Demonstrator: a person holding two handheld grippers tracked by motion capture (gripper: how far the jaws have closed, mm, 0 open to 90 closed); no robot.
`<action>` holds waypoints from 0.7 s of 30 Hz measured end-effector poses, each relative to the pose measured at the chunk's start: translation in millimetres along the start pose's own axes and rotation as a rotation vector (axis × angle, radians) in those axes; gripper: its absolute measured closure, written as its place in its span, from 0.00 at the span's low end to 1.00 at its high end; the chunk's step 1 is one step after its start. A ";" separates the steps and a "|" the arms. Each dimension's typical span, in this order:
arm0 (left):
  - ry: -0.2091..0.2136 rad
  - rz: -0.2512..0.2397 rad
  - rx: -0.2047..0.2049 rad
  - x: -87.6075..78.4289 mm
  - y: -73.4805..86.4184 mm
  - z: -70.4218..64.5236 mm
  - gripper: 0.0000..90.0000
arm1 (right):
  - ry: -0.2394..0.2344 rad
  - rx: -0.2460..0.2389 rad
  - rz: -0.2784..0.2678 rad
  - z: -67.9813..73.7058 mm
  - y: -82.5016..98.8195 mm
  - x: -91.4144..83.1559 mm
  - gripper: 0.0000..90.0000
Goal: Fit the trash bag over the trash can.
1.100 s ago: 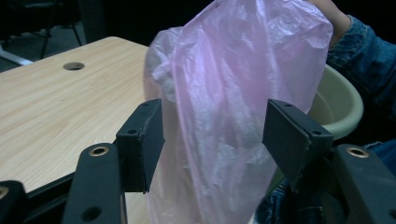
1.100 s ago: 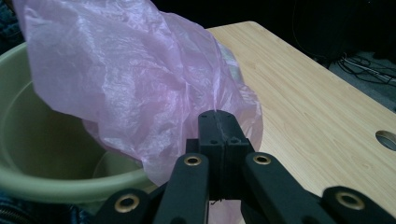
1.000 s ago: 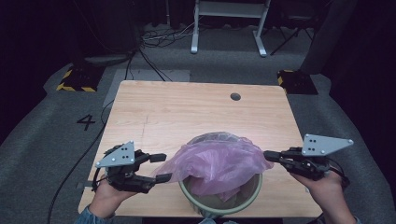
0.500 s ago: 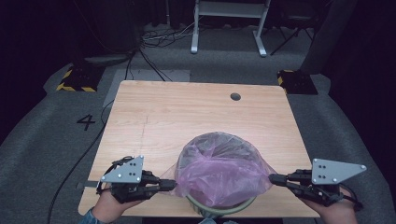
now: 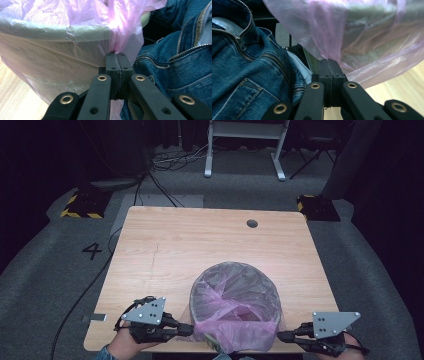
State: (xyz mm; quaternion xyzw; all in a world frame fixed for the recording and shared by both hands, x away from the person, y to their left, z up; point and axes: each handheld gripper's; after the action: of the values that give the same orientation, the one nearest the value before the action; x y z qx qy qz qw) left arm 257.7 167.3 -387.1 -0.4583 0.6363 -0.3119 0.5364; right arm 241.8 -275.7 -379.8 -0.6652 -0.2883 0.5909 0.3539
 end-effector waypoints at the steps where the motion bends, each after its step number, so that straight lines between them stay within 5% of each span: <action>1: 0.008 -0.002 0.001 0.2 0.8 1.0 1.00 | -0.006 0.008 -0.005 -1.2 1.6 1.4 1.00; 7: 0.051 -0.049 0.007 -8.4 15.2 10.2 1.00 | -0.064 0.018 -0.019 -3.8 7.7 13.6 1.00; 11: 0.041 -0.023 0.035 -0.8 9.3 3.7 0.99 | -0.084 0.022 -0.004 -11.2 16.6 19.6 1.00; 15: 0.045 0.017 0.059 5.9 5.3 0.8 0.99 | -0.105 0.086 -0.007 -22.8 34.0 25.6 1.00; 21: 0.040 0.036 0.049 7.5 9.3 3.7 0.99 | -0.100 0.053 0.040 -18.3 34.1 34.7 1.00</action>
State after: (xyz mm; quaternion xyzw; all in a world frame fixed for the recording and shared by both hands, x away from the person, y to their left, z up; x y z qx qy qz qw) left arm 259.0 164.4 -399.2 -0.4272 0.6474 -0.3267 0.5401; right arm 263.4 -270.1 -426.7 -0.6309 -0.2764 0.6378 0.3446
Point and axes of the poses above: each handheld gripper's, and its own axes: x roughly forward along the jaws, y roughly out of its underside, z roughly to its left, and after that the axes turned 6 degrees about -x, right-handed
